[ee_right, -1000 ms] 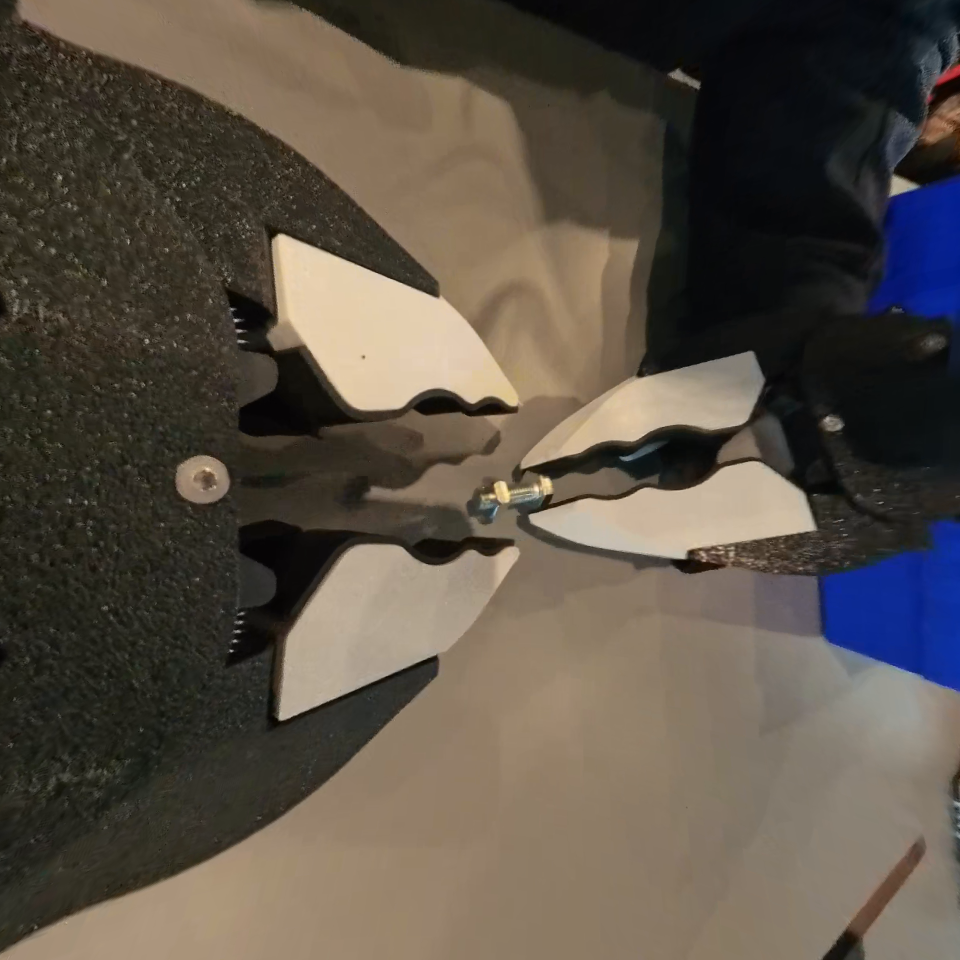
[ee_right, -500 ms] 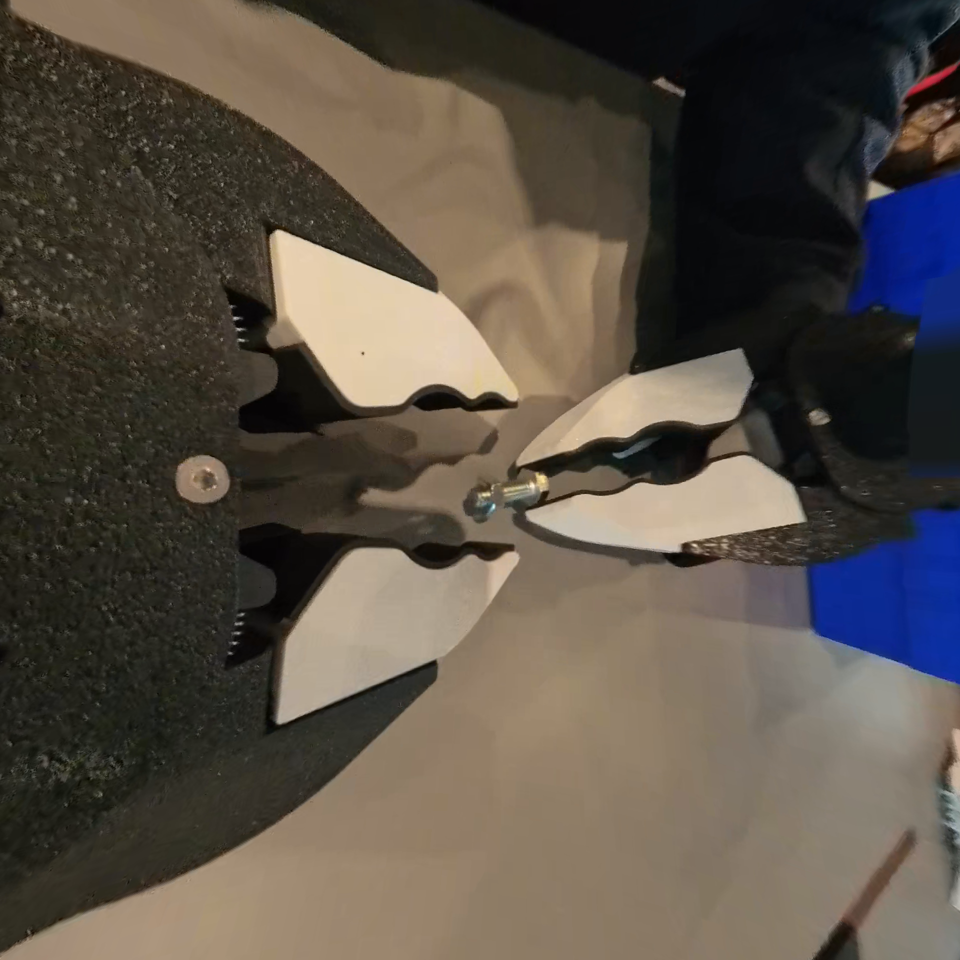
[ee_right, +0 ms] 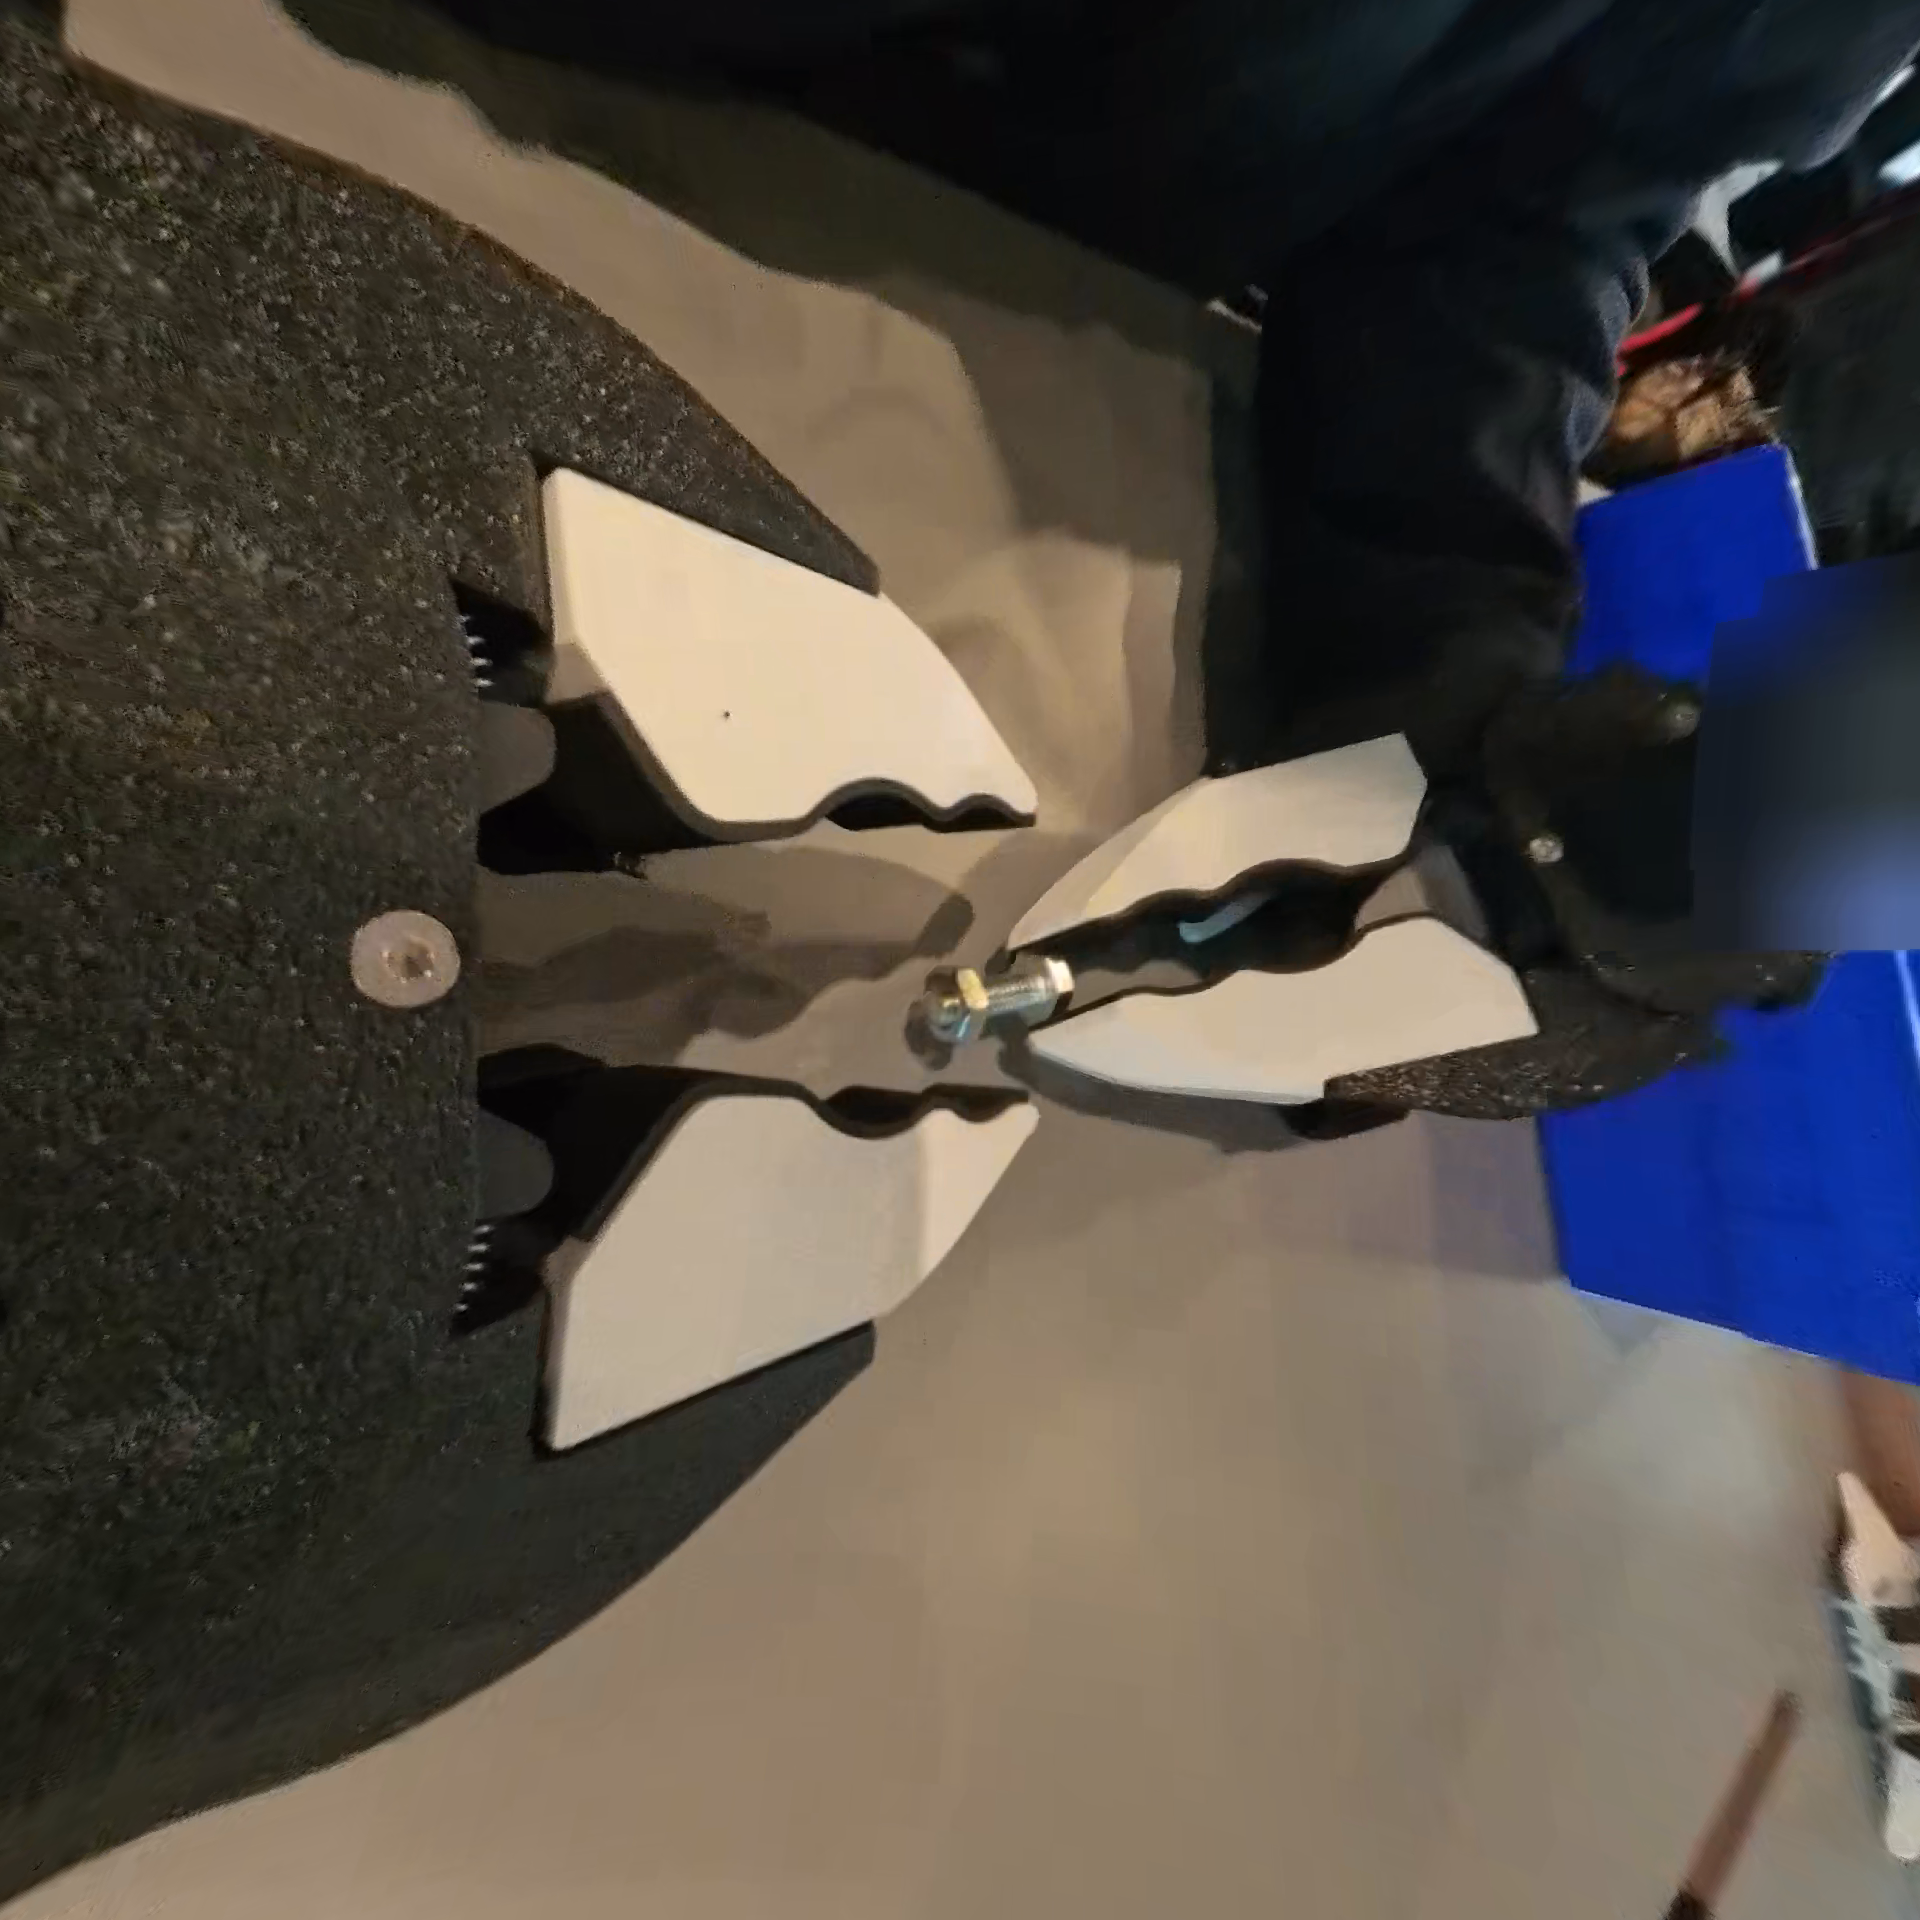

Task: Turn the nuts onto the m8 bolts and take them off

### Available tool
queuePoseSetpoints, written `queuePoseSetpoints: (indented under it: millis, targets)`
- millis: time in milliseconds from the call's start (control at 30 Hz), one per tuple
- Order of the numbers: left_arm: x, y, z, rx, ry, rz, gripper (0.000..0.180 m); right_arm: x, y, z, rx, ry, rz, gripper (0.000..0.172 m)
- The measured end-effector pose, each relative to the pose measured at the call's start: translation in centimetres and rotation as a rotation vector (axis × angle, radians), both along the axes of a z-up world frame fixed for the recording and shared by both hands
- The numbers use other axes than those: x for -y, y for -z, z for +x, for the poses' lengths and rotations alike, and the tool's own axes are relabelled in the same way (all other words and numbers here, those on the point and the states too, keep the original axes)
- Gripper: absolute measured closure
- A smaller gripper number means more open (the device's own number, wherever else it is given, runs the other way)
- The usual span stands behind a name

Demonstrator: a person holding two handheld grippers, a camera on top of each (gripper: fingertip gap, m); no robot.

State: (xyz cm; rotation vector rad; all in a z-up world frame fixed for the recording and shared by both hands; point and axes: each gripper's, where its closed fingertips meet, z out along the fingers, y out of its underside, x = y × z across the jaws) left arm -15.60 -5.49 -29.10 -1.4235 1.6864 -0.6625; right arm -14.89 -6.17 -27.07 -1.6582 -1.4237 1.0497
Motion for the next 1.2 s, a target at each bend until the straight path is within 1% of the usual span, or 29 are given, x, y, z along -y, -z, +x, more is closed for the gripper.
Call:
queuePoseSetpoints:
  millis: [33, 267, 300, 367, 400, 433, 533, 567, 633, 833, 867, 900, 933, 967, 1000, 1033, 1100, 1200]
  targets:
    - [0.0, 0.0, 0.0, 0.001, 0.000, 0.000, 0.166, 0.0, 0.1, 0.0, 0.006, 0.000, -0.007, 0.126]
    - [0.1, -0.1, 0.0, 0.007, 0.008, -0.006, 0.166, 0.7, 1.5, -0.3, 0.109, -0.038, 0.046, 0.128]
    - [0.2, -0.1, 0.0, 0.005, 0.012, -0.007, 0.166, 1.0, 1.1, -0.4, 0.085, -0.054, 0.065, 0.128]
    - [0.0, 0.0, 0.0, 0.001, 0.003, -0.003, 0.166, 2.4, -0.8, -0.7, -0.046, -0.139, 0.078, 0.144]
    - [0.1, 0.0, 0.0, -0.004, 0.004, -0.005, 0.166, 2.4, -1.7, -0.9, -0.095, -0.135, 0.072, 0.144]
    - [0.1, 0.1, 0.0, -0.005, 0.004, -0.004, 0.166, 2.0, -1.8, -0.8, -0.101, -0.107, 0.067, 0.142]
    - [0.1, 0.0, 0.0, -0.002, 0.004, -0.004, 0.166, -0.2, 0.0, 0.1, 0.004, 0.015, 0.038, 0.130]
    - [0.1, 0.0, 0.0, -0.001, 0.003, -0.004, 0.166, -0.4, 0.3, 0.2, 0.024, 0.022, 0.014, 0.128]
    - [0.1, 0.0, 0.0, 0.000, 0.003, -0.005, 0.166, -0.3, 0.6, 0.1, 0.039, 0.018, -0.006, 0.129]
    - [0.0, 0.0, 0.0, 0.002, 0.002, -0.004, 0.166, 0.6, 1.6, -0.1, 0.111, -0.031, 0.018, 0.130]
    - [0.1, 0.0, 0.0, -0.002, 0.009, -0.004, 0.166, 0.9, 1.3, -0.2, 0.094, -0.051, 0.028, 0.129]
    - [0.2, 0.1, 0.0, -0.006, 0.013, -0.001, 0.166, 1.3, 0.7, -0.3, 0.049, -0.080, 0.045, 0.133]
    - [0.0, 0.2, 0.0, -0.009, -0.001, 0.007, 0.166, 2.4, -0.4, -0.4, -0.024, -0.143, 0.047, 0.147]
    - [0.0, 0.3, 0.0, -0.018, -0.001, 0.006, 0.166, 2.7, -1.4, -0.6, -0.087, -0.157, 0.042, 0.147]
    - [0.0, 0.4, 0.0, -0.025, 0.001, 0.006, 0.166, 2.4, -1.7, -0.6, -0.102, -0.137, 0.039, 0.146]
    - [0.0, 0.4, 0.0, -0.027, 0.001, 0.008, 0.166, 1.7, -1.4, -0.4, -0.069, -0.100, 0.039, 0.142]
    - [0.0, 0.4, 0.0, -0.025, 0.001, 0.009, 0.166, 0.2, 0.3, 0.3, 0.038, -0.016, 0.054, 0.133]
    - [0.0, 0.4, 0.1, -0.025, 0.001, 0.006, 0.166, 0.0, 1.6, 0.6, 0.116, -0.009, 0.049, 0.133]
